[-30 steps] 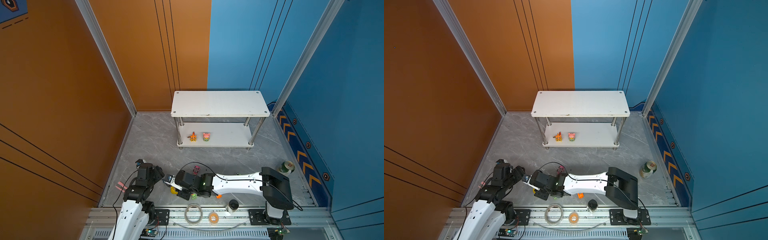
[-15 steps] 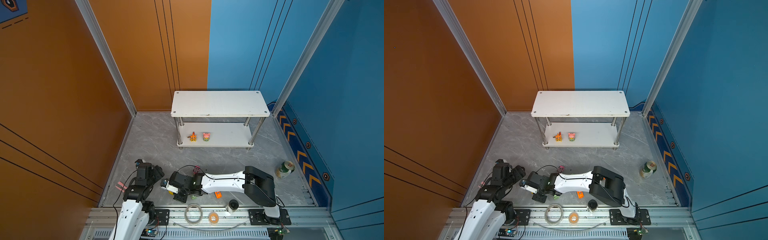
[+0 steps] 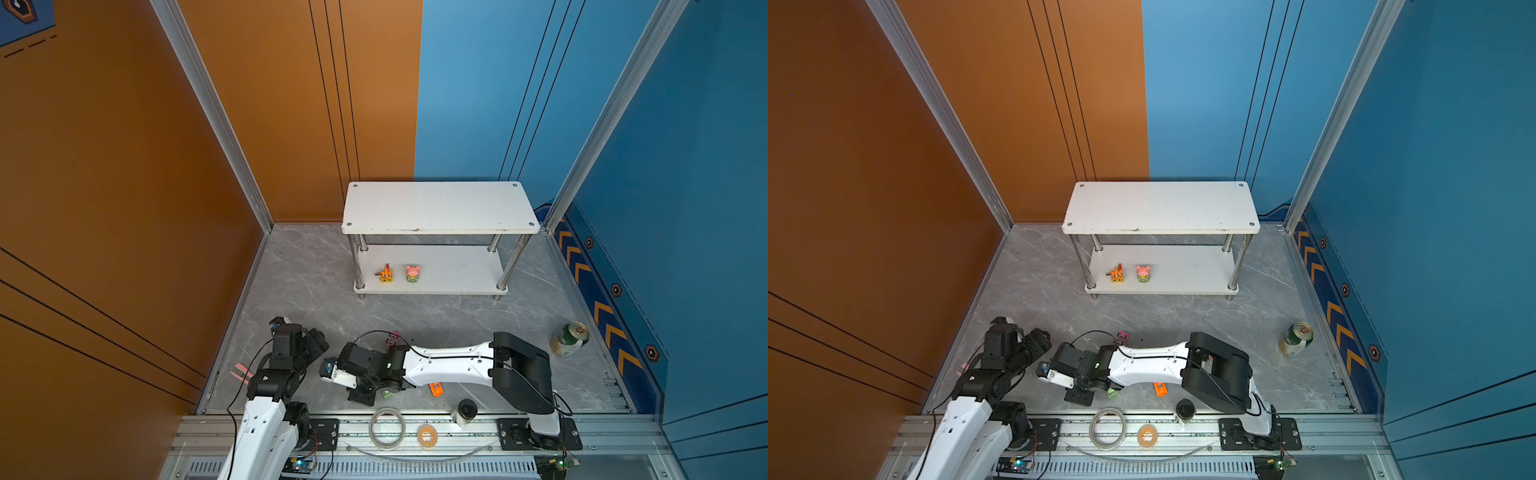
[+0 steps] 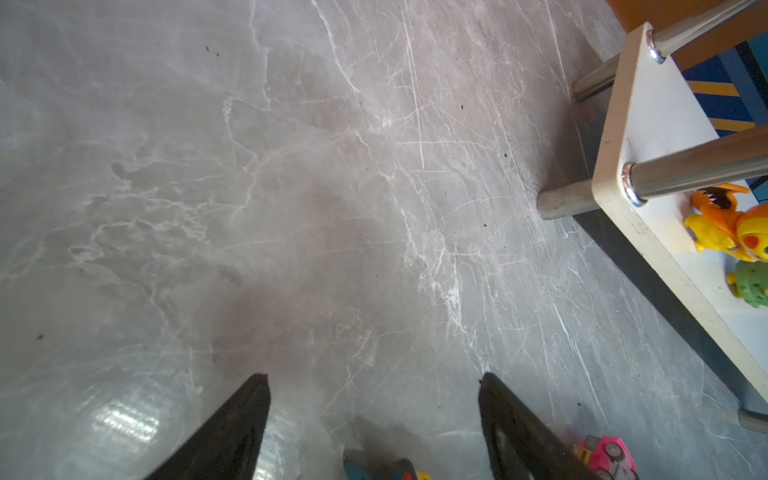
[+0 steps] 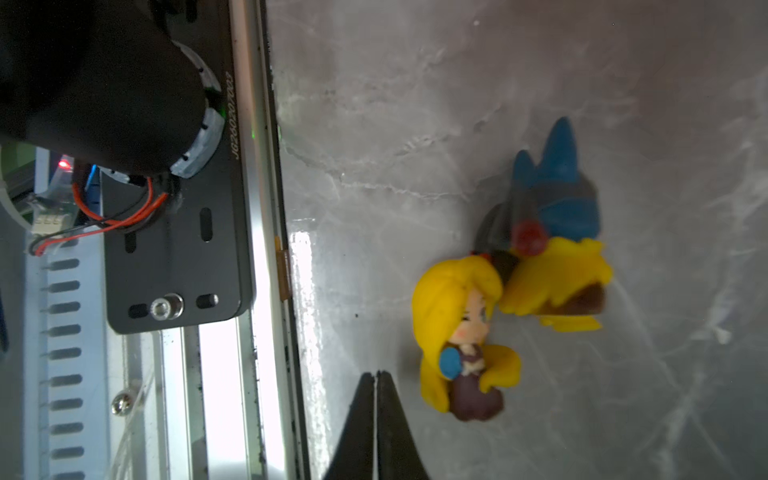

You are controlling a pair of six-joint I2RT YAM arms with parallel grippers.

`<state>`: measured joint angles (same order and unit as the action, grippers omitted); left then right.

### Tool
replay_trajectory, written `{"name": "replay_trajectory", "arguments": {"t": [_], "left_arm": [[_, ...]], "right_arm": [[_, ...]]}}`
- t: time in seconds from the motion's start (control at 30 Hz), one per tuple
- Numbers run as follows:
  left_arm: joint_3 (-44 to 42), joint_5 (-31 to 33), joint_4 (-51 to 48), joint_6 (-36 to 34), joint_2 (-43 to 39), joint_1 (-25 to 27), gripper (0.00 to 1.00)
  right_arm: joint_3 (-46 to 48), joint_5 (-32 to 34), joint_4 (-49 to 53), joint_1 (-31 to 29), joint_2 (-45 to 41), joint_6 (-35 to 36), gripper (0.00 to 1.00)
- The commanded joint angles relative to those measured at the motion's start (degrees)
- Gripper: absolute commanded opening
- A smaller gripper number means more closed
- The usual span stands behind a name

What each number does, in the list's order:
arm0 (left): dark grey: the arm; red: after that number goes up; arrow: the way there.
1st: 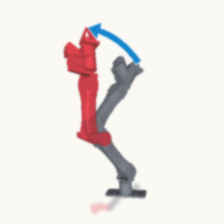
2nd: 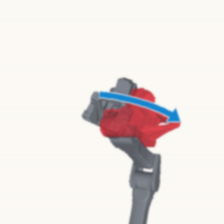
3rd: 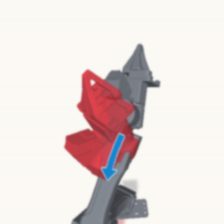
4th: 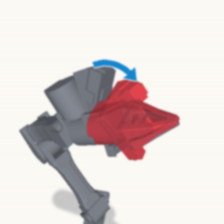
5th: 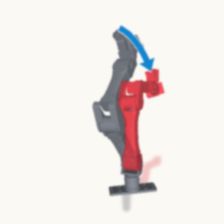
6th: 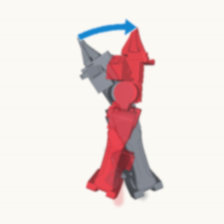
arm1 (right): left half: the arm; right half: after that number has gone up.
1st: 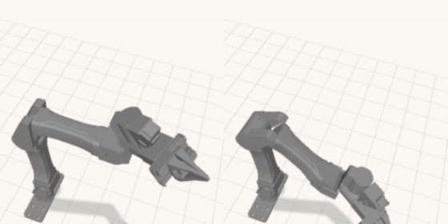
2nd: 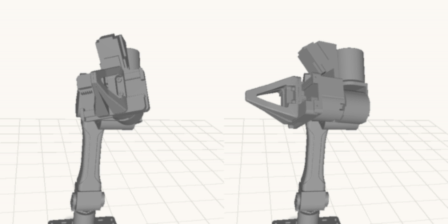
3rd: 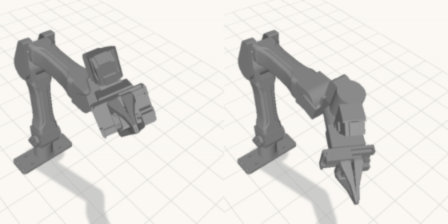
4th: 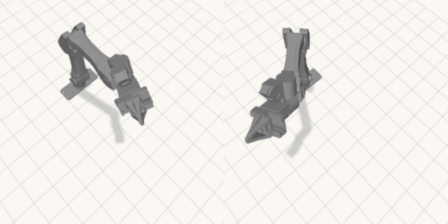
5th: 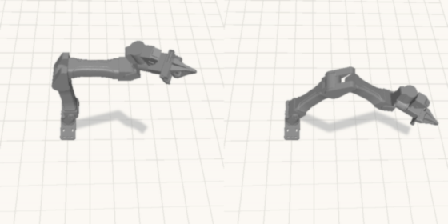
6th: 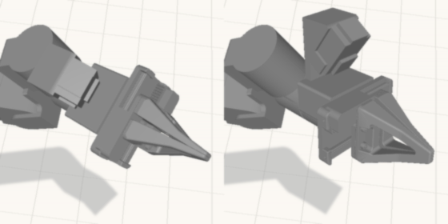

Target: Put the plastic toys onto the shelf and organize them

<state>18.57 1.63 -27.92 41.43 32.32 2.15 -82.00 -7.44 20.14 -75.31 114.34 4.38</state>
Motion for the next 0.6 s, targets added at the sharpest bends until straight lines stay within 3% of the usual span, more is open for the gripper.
{"name": "replay_trajectory", "arguments": {"t": [0.0,0.57], "left_arm": [[-0.34,-0.93,-0.18,-1.25,-0.70,-0.72,0.81],[-0.59,-1.58,0.73,-1.61,0.51,-2.15,0.81]], "right_arm": [[-3.72,1.93,3.60,2.10,-0.19,2.80,0.00],[-4.38,-4.46,3.52,1.92,5.76,1.65,0.00]]}}
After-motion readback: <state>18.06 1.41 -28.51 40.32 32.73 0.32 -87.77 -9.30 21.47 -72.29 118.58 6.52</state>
